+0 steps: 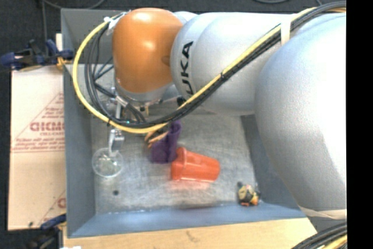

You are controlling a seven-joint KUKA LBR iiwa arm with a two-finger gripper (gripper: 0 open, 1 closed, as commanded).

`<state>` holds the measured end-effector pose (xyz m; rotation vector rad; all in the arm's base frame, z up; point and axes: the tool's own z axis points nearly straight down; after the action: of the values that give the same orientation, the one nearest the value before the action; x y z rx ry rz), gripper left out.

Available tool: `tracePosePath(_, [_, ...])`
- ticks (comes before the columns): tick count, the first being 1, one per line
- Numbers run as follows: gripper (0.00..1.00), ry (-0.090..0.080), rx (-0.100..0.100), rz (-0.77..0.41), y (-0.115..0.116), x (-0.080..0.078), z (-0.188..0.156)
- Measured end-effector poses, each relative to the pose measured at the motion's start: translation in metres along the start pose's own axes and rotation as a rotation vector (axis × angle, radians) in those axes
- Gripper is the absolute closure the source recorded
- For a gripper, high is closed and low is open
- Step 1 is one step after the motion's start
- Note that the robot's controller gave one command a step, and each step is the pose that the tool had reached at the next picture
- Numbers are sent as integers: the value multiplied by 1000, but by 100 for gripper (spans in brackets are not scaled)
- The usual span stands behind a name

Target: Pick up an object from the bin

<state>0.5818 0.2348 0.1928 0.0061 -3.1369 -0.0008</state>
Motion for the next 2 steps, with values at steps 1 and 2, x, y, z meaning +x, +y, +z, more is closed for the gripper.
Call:
tracePosePath(1, [0, -4, -1, 2, -1, -1, -3])
tracePosePath(2, [100, -6, -2, 200, -10, -24, 65])
